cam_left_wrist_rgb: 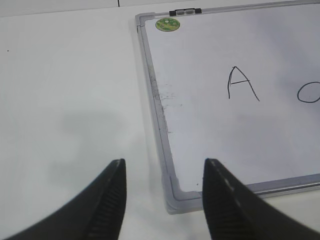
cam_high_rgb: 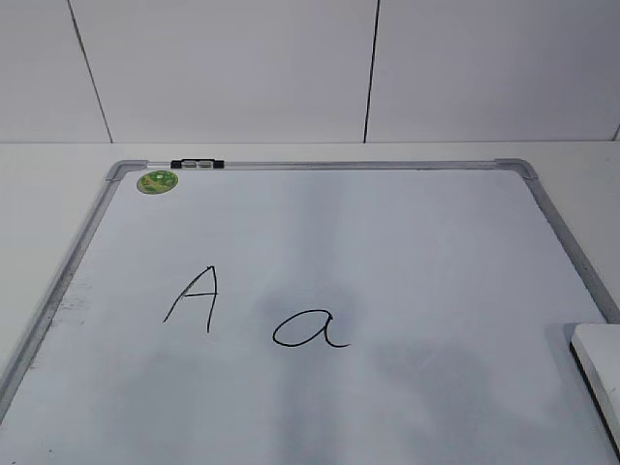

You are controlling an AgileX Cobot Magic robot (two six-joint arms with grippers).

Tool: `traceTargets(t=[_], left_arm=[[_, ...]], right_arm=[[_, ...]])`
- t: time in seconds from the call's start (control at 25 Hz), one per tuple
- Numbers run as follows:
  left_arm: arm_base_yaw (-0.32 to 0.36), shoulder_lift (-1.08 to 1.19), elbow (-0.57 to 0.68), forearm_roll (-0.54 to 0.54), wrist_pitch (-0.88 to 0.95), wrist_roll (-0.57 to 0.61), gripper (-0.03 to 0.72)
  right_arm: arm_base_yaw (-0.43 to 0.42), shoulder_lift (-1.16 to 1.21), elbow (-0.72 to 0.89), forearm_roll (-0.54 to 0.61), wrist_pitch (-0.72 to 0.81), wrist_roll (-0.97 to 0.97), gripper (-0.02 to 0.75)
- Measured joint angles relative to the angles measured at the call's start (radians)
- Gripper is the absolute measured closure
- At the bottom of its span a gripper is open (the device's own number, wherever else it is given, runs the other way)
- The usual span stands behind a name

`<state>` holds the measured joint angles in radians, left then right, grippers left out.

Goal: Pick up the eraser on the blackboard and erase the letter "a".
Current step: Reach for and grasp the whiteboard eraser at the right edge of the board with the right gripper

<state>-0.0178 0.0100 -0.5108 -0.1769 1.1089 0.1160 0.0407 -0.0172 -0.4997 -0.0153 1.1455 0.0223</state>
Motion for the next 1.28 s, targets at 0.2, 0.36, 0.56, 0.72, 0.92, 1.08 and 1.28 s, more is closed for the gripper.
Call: traceTargets(t=[0.2,0.36,0.56,0.72,0.92,1.08,1.28], left_arm=[[0.000,0.000,0.000,0.000,0.000,0.000,0.317],[0.000,0.000,0.000,0.000,0.000,0.000,0.317],[0.000,0.000,0.000,0.000,0.000,0.000,0.317],[0.000,0.000,0.000,0.000,0.000,0.000,0.317],[0.000,0.000,0.000,0.000,0.000,0.000,0.317],[0.000,0.000,0.000,0.000,0.000,0.000,0.317],[0.000,0.000,0.000,0.000,0.000,0.000,0.317]], right_arm=[[0.000,0.000,0.000,0.000,0.000,0.000,0.149],[0.000,0.000,0.000,0.000,0.000,0.000,0.149],[0.000,0.000,0.000,0.000,0.000,0.000,0.149],[0.000,0.000,0.000,0.000,0.000,0.000,0.149],[0.000,0.000,0.000,0.000,0.000,0.000,0.149],[0.000,0.000,0.000,0.000,0.000,0.000,0.149],[0.000,0.000,0.000,0.000,0.000,0.000,0.149]])
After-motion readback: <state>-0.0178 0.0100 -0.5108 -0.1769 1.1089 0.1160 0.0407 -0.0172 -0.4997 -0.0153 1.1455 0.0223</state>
